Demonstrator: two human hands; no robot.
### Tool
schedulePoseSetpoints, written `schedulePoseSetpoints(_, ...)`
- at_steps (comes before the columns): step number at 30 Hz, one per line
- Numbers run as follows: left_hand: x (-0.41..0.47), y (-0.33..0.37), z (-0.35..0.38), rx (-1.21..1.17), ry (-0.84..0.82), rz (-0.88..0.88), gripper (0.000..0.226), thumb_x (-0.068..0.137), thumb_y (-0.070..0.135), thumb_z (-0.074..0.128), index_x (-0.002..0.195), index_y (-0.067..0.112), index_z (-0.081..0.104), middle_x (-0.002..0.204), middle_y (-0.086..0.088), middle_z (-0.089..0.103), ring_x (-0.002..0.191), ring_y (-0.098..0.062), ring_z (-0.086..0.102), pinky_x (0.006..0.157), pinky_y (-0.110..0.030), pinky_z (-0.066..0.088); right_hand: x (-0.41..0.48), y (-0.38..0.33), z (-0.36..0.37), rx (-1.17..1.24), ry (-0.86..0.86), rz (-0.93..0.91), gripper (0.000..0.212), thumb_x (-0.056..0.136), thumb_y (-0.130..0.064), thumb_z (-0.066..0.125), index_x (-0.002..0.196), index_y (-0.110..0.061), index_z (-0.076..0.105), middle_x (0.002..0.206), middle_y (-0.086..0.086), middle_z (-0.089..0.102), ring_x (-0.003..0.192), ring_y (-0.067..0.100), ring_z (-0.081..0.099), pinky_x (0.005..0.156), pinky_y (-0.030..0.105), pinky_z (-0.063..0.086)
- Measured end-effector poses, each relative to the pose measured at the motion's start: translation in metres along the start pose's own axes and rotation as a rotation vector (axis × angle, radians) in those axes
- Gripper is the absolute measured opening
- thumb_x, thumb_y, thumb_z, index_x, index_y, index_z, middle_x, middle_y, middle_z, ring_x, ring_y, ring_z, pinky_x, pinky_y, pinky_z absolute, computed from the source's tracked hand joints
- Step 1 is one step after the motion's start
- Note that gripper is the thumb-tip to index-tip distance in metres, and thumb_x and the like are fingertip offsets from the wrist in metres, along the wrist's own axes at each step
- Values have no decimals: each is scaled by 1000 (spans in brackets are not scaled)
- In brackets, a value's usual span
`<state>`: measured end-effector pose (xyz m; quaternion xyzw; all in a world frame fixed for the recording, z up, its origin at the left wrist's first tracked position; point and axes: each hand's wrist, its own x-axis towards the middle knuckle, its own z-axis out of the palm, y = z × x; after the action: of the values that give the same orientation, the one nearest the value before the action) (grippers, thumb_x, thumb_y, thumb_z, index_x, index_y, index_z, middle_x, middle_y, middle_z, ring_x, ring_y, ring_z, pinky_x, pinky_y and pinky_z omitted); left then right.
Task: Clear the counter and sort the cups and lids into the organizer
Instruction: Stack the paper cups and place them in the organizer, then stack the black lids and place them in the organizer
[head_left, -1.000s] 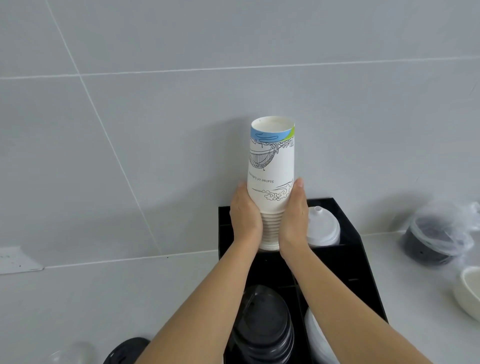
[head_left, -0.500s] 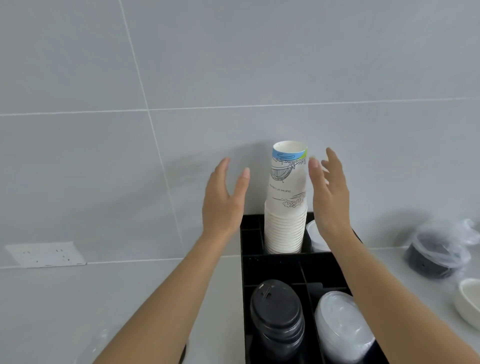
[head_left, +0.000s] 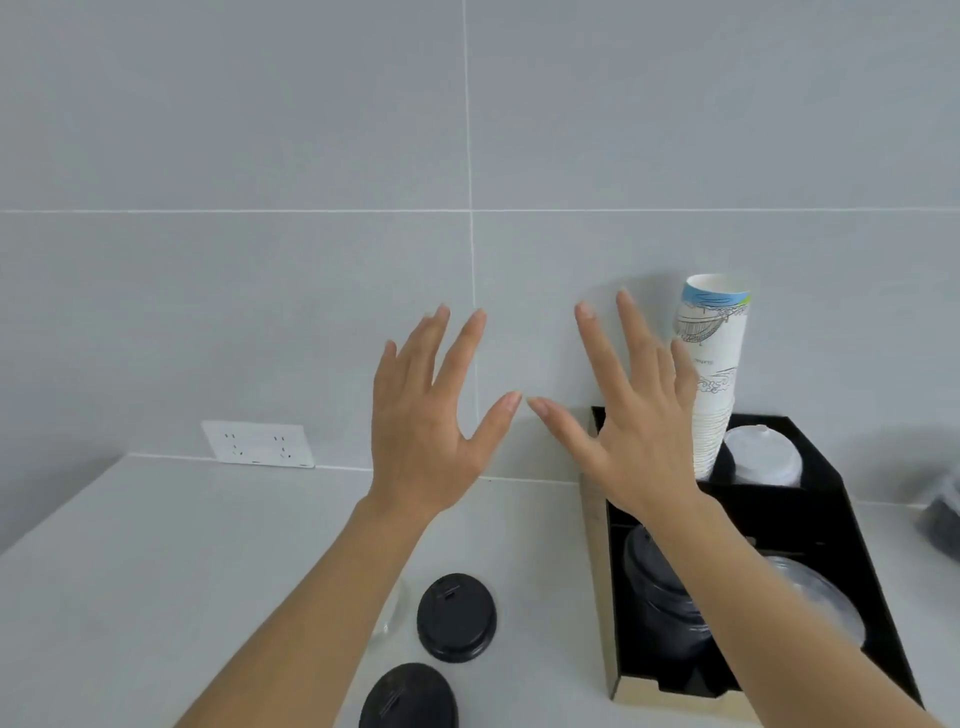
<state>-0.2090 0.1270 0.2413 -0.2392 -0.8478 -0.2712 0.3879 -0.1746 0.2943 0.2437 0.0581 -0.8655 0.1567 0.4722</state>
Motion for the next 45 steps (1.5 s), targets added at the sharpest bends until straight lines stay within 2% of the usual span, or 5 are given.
schedulePoseSetpoints(15, -107, -130, -74, 30, -197, -174, 67, 88, 64, 27, 141, 24, 35, 149, -10, 37, 138, -26, 32, 114, -47, 21, -85, -125, 72, -103, -231, -1, 69, 86, -68, 32, 144, -30, 26, 150, 17, 33, 128, 33, 45, 107, 58, 23)
schedulePoseSetpoints(31, -175, -139, -50, -27, -528, -150, 64, 86, 59, 34, 139, 23, 39, 144, -7, 45, 133, -23, 40, 113, -41, 21, -158, -134, 83, -169, -567, 145, 69, 87, -67, 32, 142, -25, 33, 145, 18, 42, 119, 33, 55, 103, 54, 33)
schedulePoseSetpoints(36, -190, -129, -36, -5, -665, -81, 61, 84, 62, 41, 117, 14, 59, 99, -3, 68, 88, -24, 63, 85, -34, 43, -188, -126, 82, -165, -675, 227, 72, 86, -68, 34, 130, -14, 54, 138, 17, 51, 109, 31, 61, 95, 47, 43)
schedulePoseSetpoints(42, -197, -117, -21, 77, -1006, -174, 54, 83, 66, 45, 106, 18, 56, 80, 6, 62, 81, -20, 61, 69, -27, 39, -220, -124, 82, -157, -805, 401, 77, 91, -64, 18, 100, -6, 68, 105, 10, 68, 90, 27, 67, 77, 36, 49)
schedulePoseSetpoints(45, -200, -117, -12, 96, -1121, -197, 58, 79, 68, 48, 104, 16, 54, 86, 4, 61, 83, -20, 59, 69, -30, 41, -230, -123, 87, -122, -847, 525, 72, 88, -66, 28, 113, -8, 62, 126, 7, 58, 113, 25, 56, 94, 38, 39)
